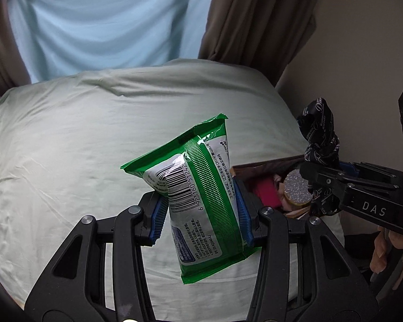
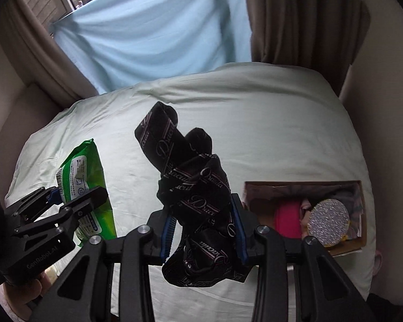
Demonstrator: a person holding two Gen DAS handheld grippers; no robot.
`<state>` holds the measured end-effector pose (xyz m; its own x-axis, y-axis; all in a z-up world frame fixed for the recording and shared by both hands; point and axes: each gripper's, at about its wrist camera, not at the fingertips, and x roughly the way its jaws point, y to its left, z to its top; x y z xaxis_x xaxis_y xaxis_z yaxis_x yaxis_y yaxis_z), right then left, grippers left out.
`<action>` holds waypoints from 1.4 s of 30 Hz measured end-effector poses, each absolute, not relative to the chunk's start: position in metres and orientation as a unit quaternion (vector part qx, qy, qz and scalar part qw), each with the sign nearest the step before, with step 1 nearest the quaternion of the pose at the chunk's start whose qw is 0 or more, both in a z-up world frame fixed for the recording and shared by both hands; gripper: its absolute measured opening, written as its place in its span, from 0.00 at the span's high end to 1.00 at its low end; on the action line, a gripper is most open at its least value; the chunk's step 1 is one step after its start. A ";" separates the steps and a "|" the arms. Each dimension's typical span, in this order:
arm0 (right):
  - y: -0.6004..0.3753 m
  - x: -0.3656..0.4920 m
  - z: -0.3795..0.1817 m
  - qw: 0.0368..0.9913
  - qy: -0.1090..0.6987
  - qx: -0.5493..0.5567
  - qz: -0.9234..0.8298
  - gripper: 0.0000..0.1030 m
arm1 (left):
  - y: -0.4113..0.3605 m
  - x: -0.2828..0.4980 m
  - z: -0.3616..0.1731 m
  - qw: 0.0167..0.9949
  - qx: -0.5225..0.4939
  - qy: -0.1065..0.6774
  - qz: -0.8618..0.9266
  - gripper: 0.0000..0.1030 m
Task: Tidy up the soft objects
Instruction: 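Carry the wipes pack and black cloth into the box and open both grippers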
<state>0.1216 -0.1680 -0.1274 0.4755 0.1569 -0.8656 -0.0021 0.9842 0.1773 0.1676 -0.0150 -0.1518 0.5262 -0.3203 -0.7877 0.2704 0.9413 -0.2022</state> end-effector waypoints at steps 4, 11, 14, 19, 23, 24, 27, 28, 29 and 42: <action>-0.216 0.106 -0.126 0.851 0.518 0.086 0.022 0.66 | -0.060 0.162 -0.158 0.867 -0.028 0.463 -0.179 0.60; -0.298 0.098 -0.144 0.836 0.538 0.106 0.006 0.66 | -0.145 0.173 -0.193 0.847 -0.022 0.497 -0.186 0.60; -0.325 0.106 -0.161 0.826 0.553 0.108 0.003 0.66 | -0.178 0.180 -0.209 0.839 -0.015 0.511 -0.184 0.60; -0.359 0.119 -0.199 0.805 0.581 0.120 0.012 0.66 | -0.217 0.193 -0.243 0.823 0.002 0.541 -0.172 0.60; -0.373 0.132 -0.229 0.786 0.604 0.132 0.024 0.66 | -0.237 0.203 -0.274 0.809 0.013 0.566 -0.157 0.60; -0.375 0.135 -0.236 0.781 0.609 0.137 0.029 0.66 | -0.238 0.206 -0.282 0.805 0.015 0.572 -0.154 0.60; -0.376 0.144 -0.252 0.768 0.621 0.154 0.039 0.66 | -0.245 0.216 -0.304 0.795 0.019 0.590 -0.144 0.60; -0.377 0.148 -0.258 0.763 0.625 0.160 0.041 0.66 | -0.246 0.218 -0.311 0.791 0.021 0.595 -0.143 0.60; -0.377 0.151 -0.264 0.760 0.628 0.165 0.042 0.66 | -0.245 0.221 -0.317 0.788 0.024 0.599 -0.142 0.60; -0.374 0.172 -0.303 0.706 0.673 0.217 0.045 0.47 | -0.262 0.223 -0.356 0.736 0.064 0.646 -0.194 0.41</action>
<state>0.1721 -0.3743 -0.3035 0.0908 0.3551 -0.9304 0.2295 0.9016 0.3666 0.2234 -0.2615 -0.3559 0.0905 -0.2025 -0.9751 0.3679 0.9166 -0.1562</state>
